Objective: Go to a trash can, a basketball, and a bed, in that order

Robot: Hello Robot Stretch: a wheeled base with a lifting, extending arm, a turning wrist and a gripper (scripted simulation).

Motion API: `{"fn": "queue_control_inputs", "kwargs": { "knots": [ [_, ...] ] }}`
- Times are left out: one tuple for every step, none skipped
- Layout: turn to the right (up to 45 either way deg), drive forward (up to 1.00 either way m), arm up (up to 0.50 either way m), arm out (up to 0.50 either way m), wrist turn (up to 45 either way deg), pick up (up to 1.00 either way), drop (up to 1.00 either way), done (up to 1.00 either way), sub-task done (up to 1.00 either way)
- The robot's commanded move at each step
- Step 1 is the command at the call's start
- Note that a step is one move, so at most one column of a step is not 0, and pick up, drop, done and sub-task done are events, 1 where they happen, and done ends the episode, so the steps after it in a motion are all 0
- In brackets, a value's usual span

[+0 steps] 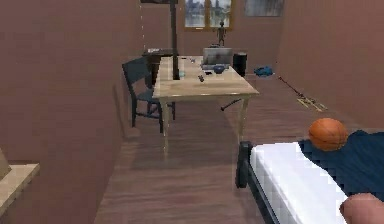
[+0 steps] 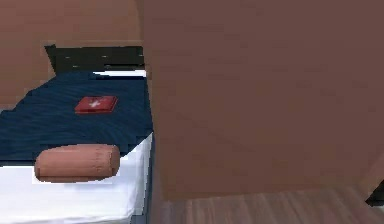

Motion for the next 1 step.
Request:
{"fn": "queue_control_inputs", "kwargs": {
  "knots": [
    [6.0, 0.00, 0.00, 0.00, 0.0, 0.00, 0.00, 0.00, 0.00]
  ]
}}
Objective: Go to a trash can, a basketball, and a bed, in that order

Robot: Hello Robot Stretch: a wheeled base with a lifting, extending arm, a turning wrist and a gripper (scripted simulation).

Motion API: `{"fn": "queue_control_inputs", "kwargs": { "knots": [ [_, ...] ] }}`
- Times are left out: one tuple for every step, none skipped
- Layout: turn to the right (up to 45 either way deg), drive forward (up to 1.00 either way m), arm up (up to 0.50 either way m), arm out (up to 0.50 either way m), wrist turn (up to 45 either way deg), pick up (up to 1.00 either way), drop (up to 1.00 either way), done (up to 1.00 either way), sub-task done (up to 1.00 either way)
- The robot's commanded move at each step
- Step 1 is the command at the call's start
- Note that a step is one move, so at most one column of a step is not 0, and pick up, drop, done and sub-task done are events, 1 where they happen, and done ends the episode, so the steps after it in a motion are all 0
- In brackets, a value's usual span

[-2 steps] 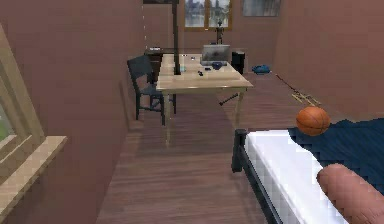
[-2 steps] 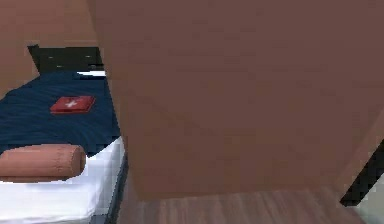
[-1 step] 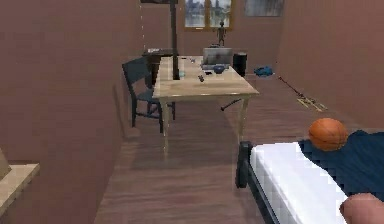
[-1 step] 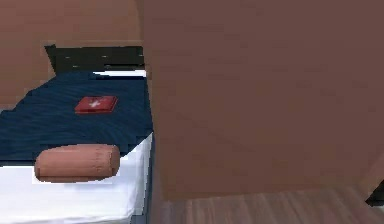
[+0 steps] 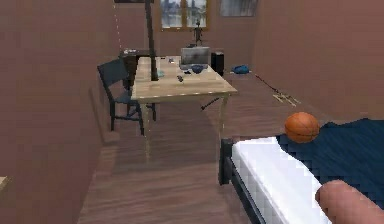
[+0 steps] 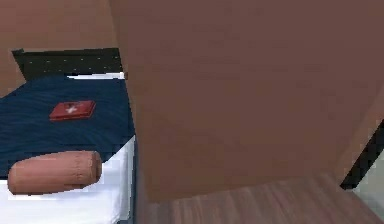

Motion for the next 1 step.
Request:
{"fn": "queue_control_inputs", "kwargs": {
  "knots": [
    [0.0, 0.75, 0.00, 0.00, 0.0, 0.00, 0.00, 0.00, 0.00]
  ]
}}
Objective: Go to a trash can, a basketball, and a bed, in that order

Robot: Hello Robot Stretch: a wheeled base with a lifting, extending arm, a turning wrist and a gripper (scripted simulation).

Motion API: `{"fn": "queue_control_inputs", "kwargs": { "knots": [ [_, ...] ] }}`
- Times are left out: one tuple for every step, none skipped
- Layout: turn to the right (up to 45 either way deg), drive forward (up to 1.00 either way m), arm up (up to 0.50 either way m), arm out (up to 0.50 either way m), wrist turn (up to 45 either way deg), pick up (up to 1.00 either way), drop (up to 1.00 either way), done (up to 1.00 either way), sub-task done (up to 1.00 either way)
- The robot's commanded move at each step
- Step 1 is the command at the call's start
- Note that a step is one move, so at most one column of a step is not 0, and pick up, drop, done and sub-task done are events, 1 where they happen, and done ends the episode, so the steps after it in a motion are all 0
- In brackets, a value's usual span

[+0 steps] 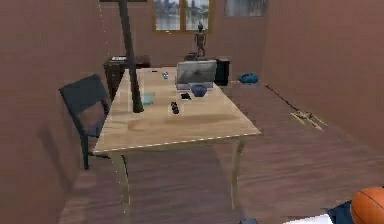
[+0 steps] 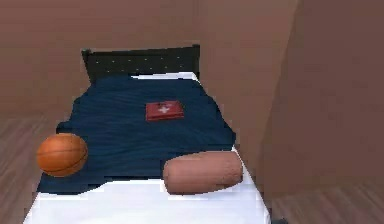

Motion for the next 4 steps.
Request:
{"fn": "queue_control_inputs", "kwargs": {
  "knots": [
    [45.0, 0.00, 0.00, 0.00, 0.0, 0.00, 0.00, 0.00, 0.00],
    [0.0, 0.00, 0.00, 0.00, 0.0, 0.00, 0.00, 0.00, 1.00],
    [45.0, 0.00, 0.00, 0.00, 0.0, 0.00, 0.00, 0.00, 0.00],
    [45.0, 0.00, 0.00, 0.00, 0.0, 0.00, 0.00, 0.00, 0.00]
  ]
}}
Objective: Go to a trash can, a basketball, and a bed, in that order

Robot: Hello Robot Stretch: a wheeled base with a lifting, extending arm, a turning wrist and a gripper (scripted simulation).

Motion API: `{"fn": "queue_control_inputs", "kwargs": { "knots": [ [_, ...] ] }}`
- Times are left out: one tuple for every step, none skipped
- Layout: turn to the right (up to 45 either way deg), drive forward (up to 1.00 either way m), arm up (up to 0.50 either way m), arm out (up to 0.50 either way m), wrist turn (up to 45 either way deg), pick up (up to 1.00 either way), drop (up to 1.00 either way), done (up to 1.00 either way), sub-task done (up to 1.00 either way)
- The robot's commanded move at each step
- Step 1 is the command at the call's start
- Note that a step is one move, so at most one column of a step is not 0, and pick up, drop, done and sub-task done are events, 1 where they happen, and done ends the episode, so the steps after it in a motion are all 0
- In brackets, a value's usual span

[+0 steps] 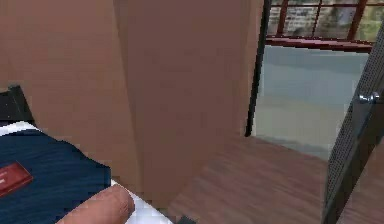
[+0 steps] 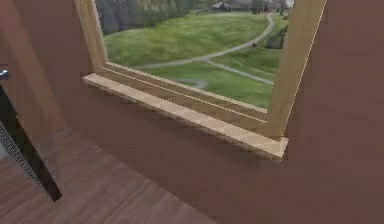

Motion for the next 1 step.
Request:
{"fn": "queue_control_inputs", "kwargs": {
  "knots": [
    [33.0, 0.00, 0.00, 0.00, 0.0, 0.00, 0.00, 0.00, 0.00]
  ]
}}
